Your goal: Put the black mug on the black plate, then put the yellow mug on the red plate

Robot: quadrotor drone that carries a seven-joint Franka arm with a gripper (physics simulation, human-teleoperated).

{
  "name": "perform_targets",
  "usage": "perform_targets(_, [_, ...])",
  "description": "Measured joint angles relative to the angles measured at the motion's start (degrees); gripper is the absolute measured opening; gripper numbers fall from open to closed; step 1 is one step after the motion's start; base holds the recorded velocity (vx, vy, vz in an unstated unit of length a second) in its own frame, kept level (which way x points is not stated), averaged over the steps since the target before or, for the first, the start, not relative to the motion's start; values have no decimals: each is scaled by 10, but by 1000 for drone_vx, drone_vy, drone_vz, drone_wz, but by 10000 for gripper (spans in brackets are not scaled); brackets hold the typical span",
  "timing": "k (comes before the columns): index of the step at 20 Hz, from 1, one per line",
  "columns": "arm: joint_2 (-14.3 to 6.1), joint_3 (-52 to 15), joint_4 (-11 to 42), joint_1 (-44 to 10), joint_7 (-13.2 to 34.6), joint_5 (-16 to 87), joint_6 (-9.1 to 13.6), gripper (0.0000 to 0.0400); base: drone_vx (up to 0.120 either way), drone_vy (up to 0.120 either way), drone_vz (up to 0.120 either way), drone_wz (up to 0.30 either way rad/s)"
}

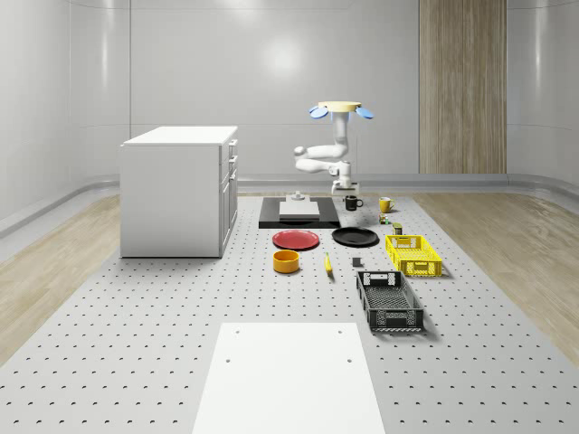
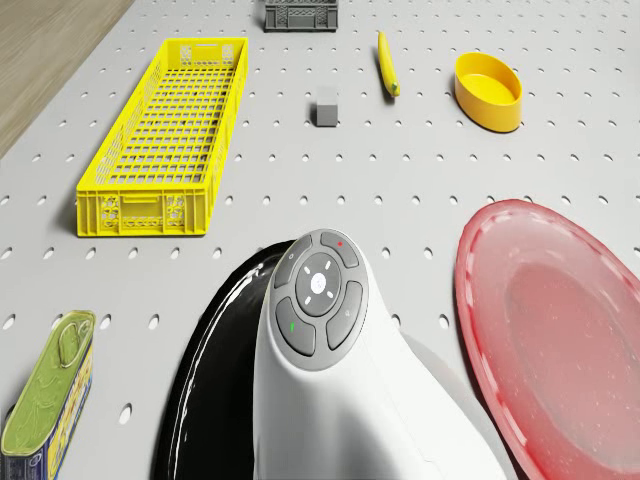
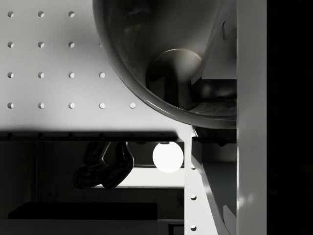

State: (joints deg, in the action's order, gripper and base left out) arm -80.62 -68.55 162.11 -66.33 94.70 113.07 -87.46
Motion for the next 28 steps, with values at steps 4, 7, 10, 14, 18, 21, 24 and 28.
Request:
perform_targets(4, [-3,-1,0,-1,1,-1,-2,100,120,0,0,0])
perform_targets(7, [-4,-1,0,-2,2,-2,-4,100,120,-53,0,0])
perform_targets(10, [-6,-1,0,-3,2,-3,-6,100,120,0,0,0])
perform_targets(14, [-9,-2,-1,-4,3,-4,-8,100,120,0,0,0])
perform_targets(18, [-11,-2,-1,-5,4,-5,-10,100,120,0,-20,0])
perform_targets(21, [-12,-2,-1,-5,4,-6,-12,100,120,0,-120,0])
perform_targets(24, [-14,-3,-1,-6,5,-7,-13,100,120,0,-80,0])
perform_targets(28, [-16,-3,-1,-7,5,-7,-15,100,120,0,0,0])
